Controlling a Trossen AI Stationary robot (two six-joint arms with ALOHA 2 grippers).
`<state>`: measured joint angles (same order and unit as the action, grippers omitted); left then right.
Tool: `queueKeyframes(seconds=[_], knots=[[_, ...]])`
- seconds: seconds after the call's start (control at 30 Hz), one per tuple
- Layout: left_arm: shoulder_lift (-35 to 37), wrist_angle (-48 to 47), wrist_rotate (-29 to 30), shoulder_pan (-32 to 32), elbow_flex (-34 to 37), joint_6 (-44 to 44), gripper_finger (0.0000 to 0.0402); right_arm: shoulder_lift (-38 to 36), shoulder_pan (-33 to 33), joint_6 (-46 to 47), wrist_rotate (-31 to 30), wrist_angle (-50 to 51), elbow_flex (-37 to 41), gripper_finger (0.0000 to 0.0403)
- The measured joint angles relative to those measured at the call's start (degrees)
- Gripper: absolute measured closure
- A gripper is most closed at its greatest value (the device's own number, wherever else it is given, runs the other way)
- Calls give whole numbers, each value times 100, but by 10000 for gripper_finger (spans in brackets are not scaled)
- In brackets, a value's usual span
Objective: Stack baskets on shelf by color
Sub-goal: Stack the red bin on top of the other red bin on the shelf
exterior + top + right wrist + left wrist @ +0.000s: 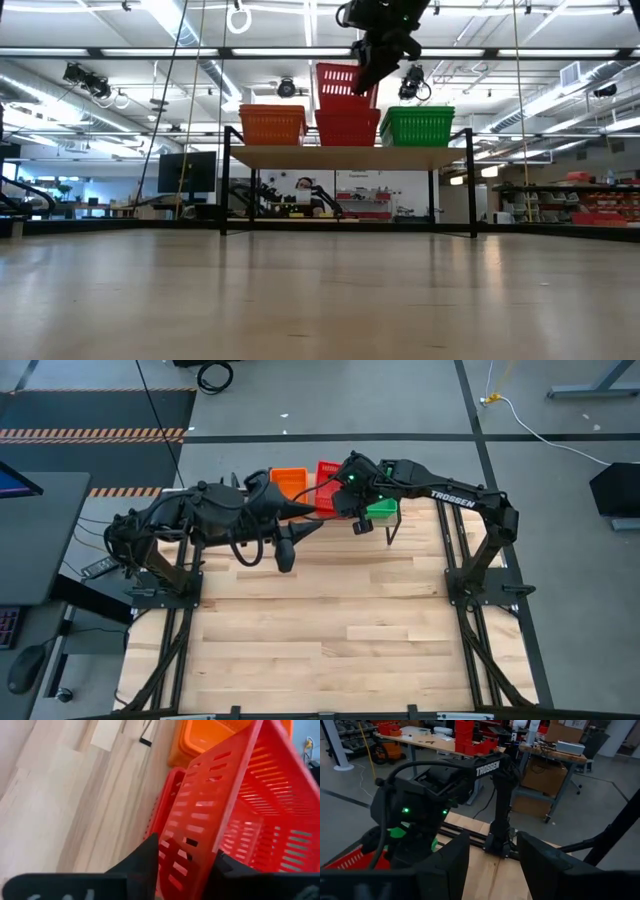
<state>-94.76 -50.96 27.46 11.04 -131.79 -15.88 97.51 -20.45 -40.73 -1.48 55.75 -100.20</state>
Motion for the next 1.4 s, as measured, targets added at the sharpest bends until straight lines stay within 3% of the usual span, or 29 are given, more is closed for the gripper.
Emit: queueKeyframes(seconds=[0.37, 0.57, 0.77, 1.03, 1.2, 1.4], knots=[[0, 4, -2, 6, 2, 0, 230, 0, -31, 2, -143, -24, -2, 212], [0, 7, -2, 6, 2, 0, 230, 0, -96, 4, -564, -11, -2, 195], [0, 7, -2, 10, 2, 0, 230, 0, -61, -118, -1009, -46, -2, 218], [0, 7, -2, 8, 2, 2, 230, 0, 50, -238, -1132, -42, -2, 298], [0, 7, -2, 6, 2, 2, 230, 0, 50, 7, -1033, -57, -2, 334], [0, 7, -2, 8, 2, 0, 230, -2, 48, 378, -407, -42, -2, 336]])
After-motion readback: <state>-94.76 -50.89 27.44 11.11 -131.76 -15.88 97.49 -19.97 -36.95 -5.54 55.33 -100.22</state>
